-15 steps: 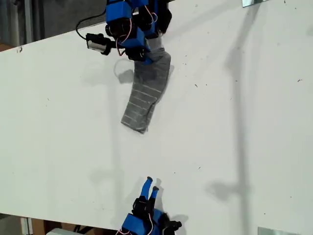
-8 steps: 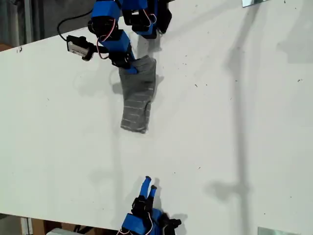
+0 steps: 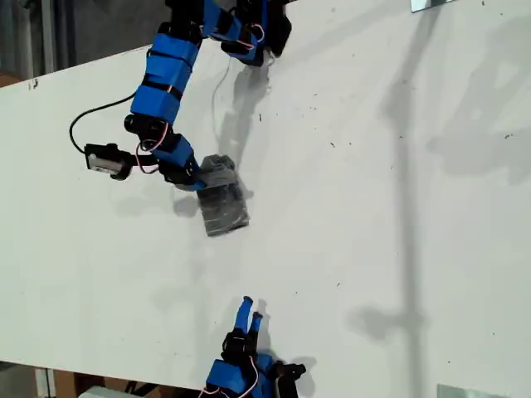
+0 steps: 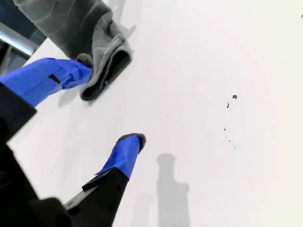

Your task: Grasp corners of a square towel and fold twice.

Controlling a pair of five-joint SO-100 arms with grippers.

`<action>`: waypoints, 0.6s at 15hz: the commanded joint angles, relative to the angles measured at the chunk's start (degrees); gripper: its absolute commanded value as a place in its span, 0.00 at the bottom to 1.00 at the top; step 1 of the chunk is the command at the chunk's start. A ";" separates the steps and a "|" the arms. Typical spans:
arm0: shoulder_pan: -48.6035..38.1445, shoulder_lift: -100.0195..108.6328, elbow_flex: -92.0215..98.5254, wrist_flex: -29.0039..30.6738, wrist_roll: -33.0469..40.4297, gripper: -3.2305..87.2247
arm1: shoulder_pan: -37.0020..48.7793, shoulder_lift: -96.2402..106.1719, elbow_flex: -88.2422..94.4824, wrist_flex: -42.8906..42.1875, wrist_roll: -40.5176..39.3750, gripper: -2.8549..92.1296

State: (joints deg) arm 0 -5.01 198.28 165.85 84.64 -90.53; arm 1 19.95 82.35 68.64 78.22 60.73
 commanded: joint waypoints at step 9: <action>-1.05 0.44 1.58 -1.58 0.53 0.34 | 0.97 -16.79 -15.56 -13.10 -11.51 0.21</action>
State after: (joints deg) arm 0 -5.36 198.37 167.34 83.76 -90.44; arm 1 20.30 64.25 57.83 66.62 50.19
